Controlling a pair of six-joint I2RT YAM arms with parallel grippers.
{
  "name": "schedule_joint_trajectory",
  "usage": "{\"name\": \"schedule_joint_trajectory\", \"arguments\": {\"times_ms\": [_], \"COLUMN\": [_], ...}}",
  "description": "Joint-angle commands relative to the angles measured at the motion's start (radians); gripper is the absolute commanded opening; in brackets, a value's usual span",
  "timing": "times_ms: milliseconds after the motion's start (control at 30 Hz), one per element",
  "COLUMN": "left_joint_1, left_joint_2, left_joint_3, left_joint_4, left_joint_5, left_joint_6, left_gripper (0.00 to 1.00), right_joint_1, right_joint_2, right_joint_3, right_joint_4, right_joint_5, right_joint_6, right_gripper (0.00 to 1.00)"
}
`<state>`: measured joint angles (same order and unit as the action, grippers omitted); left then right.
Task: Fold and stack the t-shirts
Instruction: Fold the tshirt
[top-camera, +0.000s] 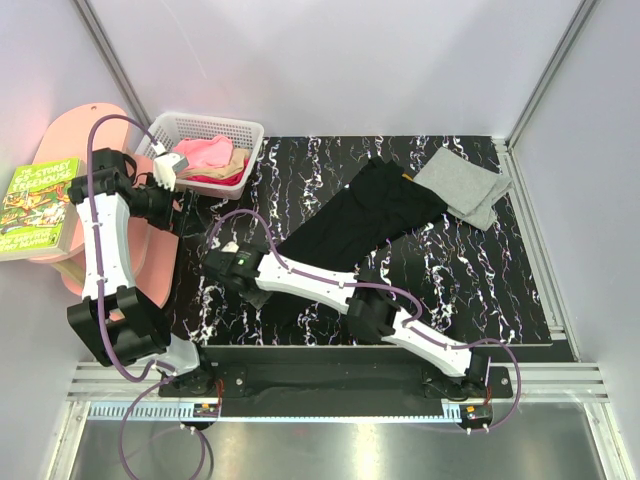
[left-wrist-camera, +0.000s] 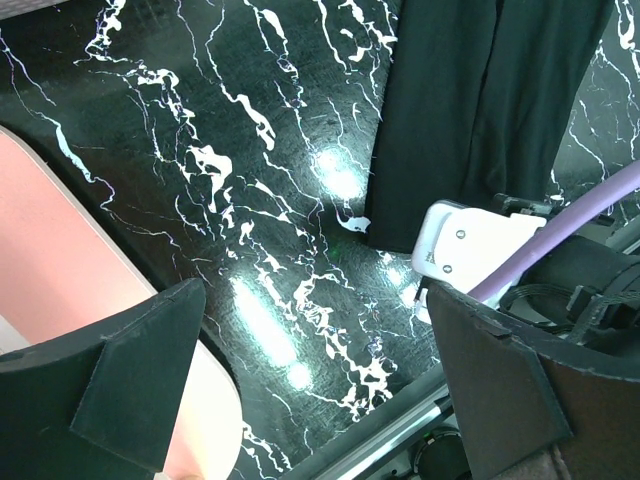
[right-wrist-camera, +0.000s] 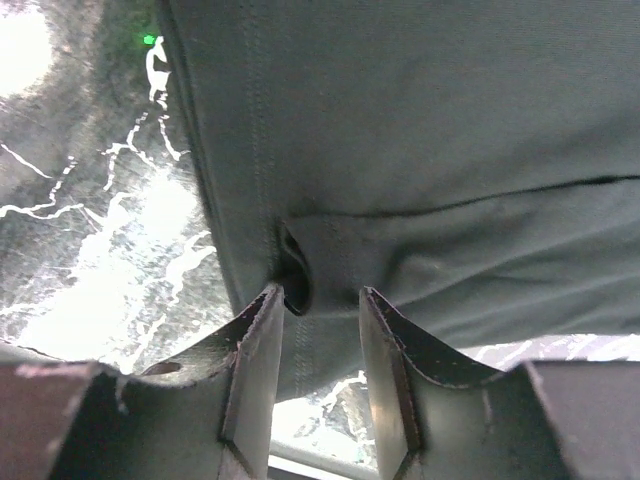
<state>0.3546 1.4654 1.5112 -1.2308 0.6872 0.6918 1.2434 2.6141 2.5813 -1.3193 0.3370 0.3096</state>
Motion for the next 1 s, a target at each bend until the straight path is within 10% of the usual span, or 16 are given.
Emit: {"name": "schedule_joint_trajectory", "arguments": {"times_ms": [0, 300, 567, 967], "left_joint_1": [-0.005, -0.006, -0.008, -0.028], "left_joint_2": [-0.002, -0.007, -0.010, -0.008], "left_joint_3": [-0.009, -0.016, -0.029, -0.034], "left_joint_4": [0.031, 0.033, 0.034, 0.036], "left_joint_5": [-0.009, -0.009, -0.012, -0.017], "left_joint_6": [0.025, 0.028, 0.035, 0.031], "left_gripper": [0.99, 0.99, 0.99, 0.99], "right_joint_1": [0.002, -0.001, -0.013, 0.001], "right_joint_2": [0.009, 0.023, 0.046, 0.034], "right_joint_3": [0.053, 0.057, 0.077, 0.105], "right_joint_4": [0.029, 0.032, 0.035, 0.055], "right_joint_5": [-0.035, -0.030, -0.049, -0.214], "right_joint_6": [-0.009, -0.007, -0.007, -0.047], "right_gripper": [0.43, 0.38, 0.05, 0.04]}}
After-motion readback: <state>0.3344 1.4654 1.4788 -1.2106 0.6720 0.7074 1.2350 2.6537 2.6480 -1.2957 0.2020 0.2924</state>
